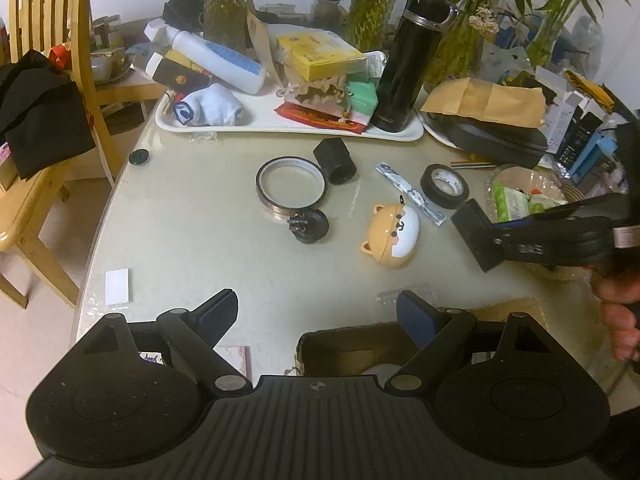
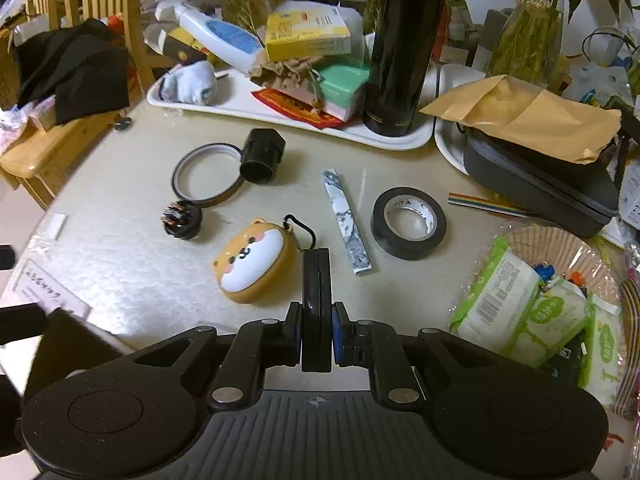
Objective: Organize rigid objects
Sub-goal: 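Lift the black bar with the right gripper and hold it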
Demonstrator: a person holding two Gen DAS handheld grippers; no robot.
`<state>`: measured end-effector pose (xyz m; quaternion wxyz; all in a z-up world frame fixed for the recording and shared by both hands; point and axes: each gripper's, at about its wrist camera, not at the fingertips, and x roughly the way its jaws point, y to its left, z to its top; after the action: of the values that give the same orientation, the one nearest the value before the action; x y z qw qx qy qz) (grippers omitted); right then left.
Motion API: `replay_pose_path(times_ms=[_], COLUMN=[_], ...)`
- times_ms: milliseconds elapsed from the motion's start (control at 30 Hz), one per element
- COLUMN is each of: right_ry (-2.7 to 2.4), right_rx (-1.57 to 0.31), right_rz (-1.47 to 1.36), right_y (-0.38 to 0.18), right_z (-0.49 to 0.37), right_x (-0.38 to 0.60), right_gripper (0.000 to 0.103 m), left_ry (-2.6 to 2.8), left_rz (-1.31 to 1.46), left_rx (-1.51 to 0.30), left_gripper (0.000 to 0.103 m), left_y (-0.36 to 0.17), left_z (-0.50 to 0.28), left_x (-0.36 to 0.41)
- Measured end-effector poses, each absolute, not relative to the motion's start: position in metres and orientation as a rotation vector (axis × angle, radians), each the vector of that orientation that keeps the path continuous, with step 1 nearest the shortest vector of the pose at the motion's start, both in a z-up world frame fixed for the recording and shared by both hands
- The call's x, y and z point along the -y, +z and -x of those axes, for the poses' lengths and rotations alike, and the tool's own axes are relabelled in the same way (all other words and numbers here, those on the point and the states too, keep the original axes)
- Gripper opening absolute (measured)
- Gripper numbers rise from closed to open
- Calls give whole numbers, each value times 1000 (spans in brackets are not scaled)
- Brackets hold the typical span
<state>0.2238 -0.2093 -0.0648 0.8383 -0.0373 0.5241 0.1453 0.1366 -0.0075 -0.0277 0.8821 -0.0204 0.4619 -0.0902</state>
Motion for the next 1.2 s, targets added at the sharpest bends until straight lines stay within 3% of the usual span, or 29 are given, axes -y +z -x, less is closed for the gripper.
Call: replay_pose_path(times_ms=[667, 1200], right_ry=[315, 239], right_rx=[-1078, -1032], right_rz=[26, 126], right_y=[-27, -18], right_z=[-151, -148], right_x=[227, 230], right_gripper=[17, 17], left_ry=[-167, -178], left_rz=[23, -33], left_rx=[-930, -929], left_gripper=[87, 87], left_y=[-31, -38], left_z=[-137, -143], left_x=[14, 26])
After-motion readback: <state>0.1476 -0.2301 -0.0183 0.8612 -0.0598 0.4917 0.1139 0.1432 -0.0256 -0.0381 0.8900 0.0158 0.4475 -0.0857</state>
